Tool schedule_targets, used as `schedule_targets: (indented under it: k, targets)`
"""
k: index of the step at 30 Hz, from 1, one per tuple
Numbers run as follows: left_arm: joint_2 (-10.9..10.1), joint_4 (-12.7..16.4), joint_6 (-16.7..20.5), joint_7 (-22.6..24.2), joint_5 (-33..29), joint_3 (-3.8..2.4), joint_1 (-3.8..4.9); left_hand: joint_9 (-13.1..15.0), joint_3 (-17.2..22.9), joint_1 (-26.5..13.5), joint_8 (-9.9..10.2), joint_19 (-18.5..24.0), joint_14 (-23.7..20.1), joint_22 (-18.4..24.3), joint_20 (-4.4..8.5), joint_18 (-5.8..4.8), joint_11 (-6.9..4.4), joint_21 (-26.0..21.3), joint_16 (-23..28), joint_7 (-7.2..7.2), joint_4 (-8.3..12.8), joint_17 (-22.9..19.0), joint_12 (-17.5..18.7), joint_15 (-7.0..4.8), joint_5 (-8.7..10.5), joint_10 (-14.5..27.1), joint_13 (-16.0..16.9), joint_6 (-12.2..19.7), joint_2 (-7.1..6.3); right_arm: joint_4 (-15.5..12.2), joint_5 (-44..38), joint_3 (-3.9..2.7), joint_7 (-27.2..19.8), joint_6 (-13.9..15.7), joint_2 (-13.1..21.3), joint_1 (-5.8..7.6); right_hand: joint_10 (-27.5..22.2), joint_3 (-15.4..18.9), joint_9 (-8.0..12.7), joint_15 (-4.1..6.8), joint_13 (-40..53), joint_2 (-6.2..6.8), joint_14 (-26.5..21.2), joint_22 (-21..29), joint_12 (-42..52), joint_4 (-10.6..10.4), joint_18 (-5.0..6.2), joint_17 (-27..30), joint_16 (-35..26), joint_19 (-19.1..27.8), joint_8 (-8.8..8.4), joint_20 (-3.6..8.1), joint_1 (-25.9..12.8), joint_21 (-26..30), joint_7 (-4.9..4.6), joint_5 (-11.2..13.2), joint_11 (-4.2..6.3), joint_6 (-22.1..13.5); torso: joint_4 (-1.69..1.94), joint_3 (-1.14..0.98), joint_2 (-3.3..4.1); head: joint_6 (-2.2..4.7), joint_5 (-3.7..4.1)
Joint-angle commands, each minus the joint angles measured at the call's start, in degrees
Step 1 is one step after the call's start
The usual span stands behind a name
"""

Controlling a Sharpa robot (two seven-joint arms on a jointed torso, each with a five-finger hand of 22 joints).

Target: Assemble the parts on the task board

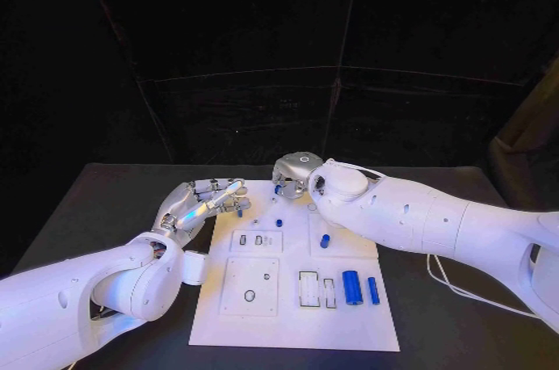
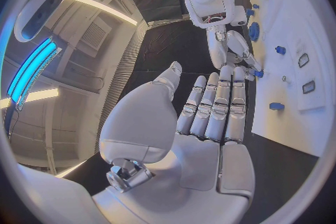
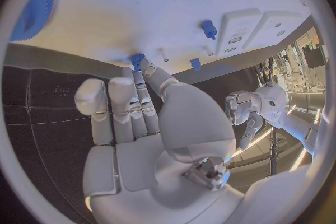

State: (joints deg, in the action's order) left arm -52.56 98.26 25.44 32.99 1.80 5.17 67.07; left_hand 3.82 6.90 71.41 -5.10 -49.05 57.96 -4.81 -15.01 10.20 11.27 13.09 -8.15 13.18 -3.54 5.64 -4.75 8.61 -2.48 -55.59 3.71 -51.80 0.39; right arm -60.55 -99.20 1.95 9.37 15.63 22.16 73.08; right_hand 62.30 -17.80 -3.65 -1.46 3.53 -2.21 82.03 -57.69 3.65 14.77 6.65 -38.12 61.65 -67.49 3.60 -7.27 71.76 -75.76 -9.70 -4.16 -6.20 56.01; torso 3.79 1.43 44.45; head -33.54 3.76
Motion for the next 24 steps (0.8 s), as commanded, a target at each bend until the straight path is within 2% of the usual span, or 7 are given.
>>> schedule_targets:
  k: [1,6,11,14,19,21,24]
  targets:
    - [0.04,0.03,-0.94,0.06,0.35,-0.05,0.09,-0.08,-0.03,0.03,0.22,0.00,-0.02,0.06,-0.25,0.27,0.11,-0.22,0.24,1.03,0.43,-0.08,0.41,0.38,-0.24,0.11,-0.08,0.15,0.33,-0.17,-0.40,-0.03,0.39,0.79,0.34,0.14,-5.92,0.27,0.12,-0.48,-0.03,1.99,-2.06,6.43,-0.11,-0.58,1.21,5.96,-3.99,4.73,0.04,-0.59,-0.03,3.45,0.54,0.52,-0.87,-5.06,-0.06,0.01,0.01,0.03,-0.02]
    - [-0.06,0.00,-1.02,-0.02,0.35,-0.05,0.09,-0.08,-0.03,0.04,0.24,-0.01,-0.02,0.08,-0.25,0.27,0.10,-0.24,0.27,1.01,0.46,-0.09,0.43,0.38,-0.24,0.12,-0.08,0.16,0.35,-1.99,0.40,-0.04,0.51,3.69,2.46,0.14,-11.01,2.89,0.25,-1.01,0.16,4.67,-3.96,11.93,0.65,-3.85,2.12,11.75,-7.99,8.21,-0.35,-1.47,0.78,7.07,0.35,0.65,-1.70,-14.00,-0.11,-0.07,-0.02,0.19,0.01]
    - [-0.27,0.04,-1.10,-0.05,0.35,-0.05,0.09,-0.08,-0.03,0.04,0.24,-0.01,-0.02,0.08,-0.25,0.27,0.10,-0.24,0.27,1.01,0.46,-0.09,0.43,0.38,-0.24,0.12,-0.08,0.16,0.35,-6.90,3.91,-0.07,0.24,6.45,7.76,0.13,-6.95,3.96,-0.33,-0.49,0.56,5.13,-1.77,9.33,3.69,-6.46,1.62,8.53,-5.57,5.33,0.50,-0.86,1.68,5.76,-0.89,-0.23,-0.82,-8.60,-0.21,-0.08,-0.04,0.34,0.13]
    - [-0.46,0.09,-1.15,-0.05,0.35,-0.05,0.09,-0.08,-0.03,0.05,0.27,-0.01,-0.02,0.10,-0.25,0.27,0.10,-0.26,0.29,1.00,0.49,-0.09,0.46,0.38,-0.23,0.14,-0.08,0.17,0.36,-10.48,8.60,-0.67,0.14,6.93,12.05,0.13,0.64,4.43,-0.91,0.12,1.68,4.90,0.20,3.39,7.62,-8.50,0.47,2.89,-1.70,0.78,2.05,-0.50,0.56,2.53,-0.95,-1.63,-0.09,-4.00,-0.42,-0.08,-0.11,0.68,0.20]
    - [-0.71,0.06,-1.20,-0.04,0.35,-0.05,0.09,-0.07,-0.02,0.11,0.29,-0.02,-0.02,0.12,-0.25,0.27,0.09,-0.29,0.33,0.95,0.56,-0.10,0.48,0.38,-0.24,0.14,-0.08,0.16,0.39,-15.73,18.42,-1.54,0.65,4.93,19.45,0.13,13.99,8.38,-0.66,2.40,6.58,7.97,2.48,-4.34,15.82,-13.37,-0.98,-6.78,4.98,-4.85,2.22,1.49,-4.01,-1.78,1.16,-7.52,2.79,-2.96,-1.16,-0.30,-0.25,0.88,0.17]
    - [-0.70,0.01,-1.28,-0.04,0.35,-0.05,0.08,-0.07,-0.02,0.11,0.29,-0.02,-0.02,0.12,-0.25,0.27,0.09,-0.29,0.33,0.95,0.56,-0.10,0.48,0.38,-0.24,0.14,-0.08,0.16,0.39,-16.83,20.80,-1.75,1.44,2.86,21.88,0.14,15.84,11.84,-0.40,2.95,12.05,8.90,3.89,-8.50,21.74,-16.21,-1.83,-16.96,11.27,-7.56,1.91,2.31,-4.65,-3.98,1.56,-8.76,3.33,-3.58,-1.41,-0.44,-0.29,0.91,0.22]
    - [-0.62,-0.08,-1.37,-0.06,0.35,-0.04,0.08,-0.06,0.01,0.17,0.30,-0.03,0.00,0.15,-0.25,0.28,0.06,-0.32,0.36,0.91,0.63,-0.10,0.49,0.38,-0.24,0.11,-0.07,0.13,0.43,-16.93,22.29,-1.87,2.94,0.09,23.44,0.14,10.21,19.79,-0.37,2.43,28.85,8.62,3.66,-10.13,36.35,-22.85,-2.17,-24.54,16.36,-8.23,1.83,1.95,-0.73,-5.01,0.99,-9.41,2.78,-5.09,-1.61,-0.55,-0.25,0.99,0.17]
